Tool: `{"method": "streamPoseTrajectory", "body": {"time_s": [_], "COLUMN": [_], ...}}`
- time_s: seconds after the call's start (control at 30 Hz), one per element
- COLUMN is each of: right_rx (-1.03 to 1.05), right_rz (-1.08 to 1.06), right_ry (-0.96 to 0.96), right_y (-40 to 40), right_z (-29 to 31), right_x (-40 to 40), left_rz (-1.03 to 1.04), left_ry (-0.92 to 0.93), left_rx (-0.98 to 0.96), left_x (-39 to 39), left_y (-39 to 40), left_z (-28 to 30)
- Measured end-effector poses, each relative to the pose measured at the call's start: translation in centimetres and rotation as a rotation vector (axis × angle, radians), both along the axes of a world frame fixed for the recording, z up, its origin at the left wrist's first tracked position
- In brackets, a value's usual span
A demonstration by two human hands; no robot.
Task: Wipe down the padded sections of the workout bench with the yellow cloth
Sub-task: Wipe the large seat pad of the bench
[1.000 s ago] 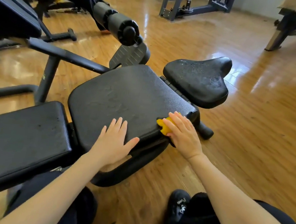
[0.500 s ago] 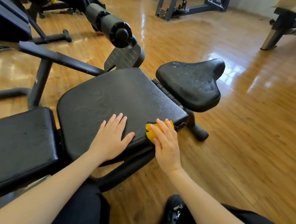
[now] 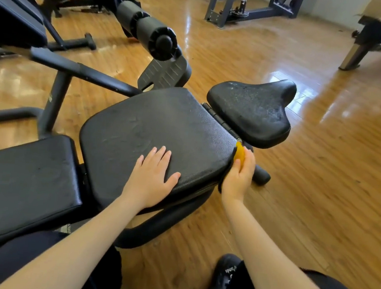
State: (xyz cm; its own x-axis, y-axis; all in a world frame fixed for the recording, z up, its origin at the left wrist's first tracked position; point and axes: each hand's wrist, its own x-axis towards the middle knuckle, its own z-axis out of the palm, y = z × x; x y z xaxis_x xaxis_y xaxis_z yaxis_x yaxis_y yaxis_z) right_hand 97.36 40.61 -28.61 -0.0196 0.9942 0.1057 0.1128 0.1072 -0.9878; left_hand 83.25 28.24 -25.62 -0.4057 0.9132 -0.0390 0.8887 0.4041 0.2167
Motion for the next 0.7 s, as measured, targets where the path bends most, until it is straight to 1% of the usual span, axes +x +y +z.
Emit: {"method": "streamPoseTrajectory", "body": {"time_s": [0.13, 0.23, 0.4, 0.47, 0.6, 0.7], "right_rx": [-0.052, -0.025, -0.067, -0.085, -0.189, -0.245], "right_rz": [0.019, -0.011, -0.176, -0.185, -0.047, 0.055], "right_ry": [-0.068, -0.084, 0.032, 0.065, 0.093, -0.051], "right_y": [-7.7, -9.2, -4.5, -1.6, 4.1, 5.6], "right_z": [0.0, -0.3, -0.1, -0.4, 0.8, 1.7], "right_x": [-2.2, -3.1, -3.0, -2.1, 0.4, 1.3], "left_rz": [-0.002, -0.005, -0.012, -0.007, -0.003, 0.001], "left_ry": [-0.008, -0.035, -0.047, -0.036, 0.004, 0.011], "left_rx": [-0.004, -0.001, 0.022, 0.018, -0.005, -0.014], "left_x": [0.0, 0.0, -0.3, -0.1, 0.0, 0.1], "left_y": [0.1, -0.2, -0.3, -0.3, -0.1, -0.1], "left_z": [0.0, 0.2, 0.2, 0.1, 0.0, -0.1]}}
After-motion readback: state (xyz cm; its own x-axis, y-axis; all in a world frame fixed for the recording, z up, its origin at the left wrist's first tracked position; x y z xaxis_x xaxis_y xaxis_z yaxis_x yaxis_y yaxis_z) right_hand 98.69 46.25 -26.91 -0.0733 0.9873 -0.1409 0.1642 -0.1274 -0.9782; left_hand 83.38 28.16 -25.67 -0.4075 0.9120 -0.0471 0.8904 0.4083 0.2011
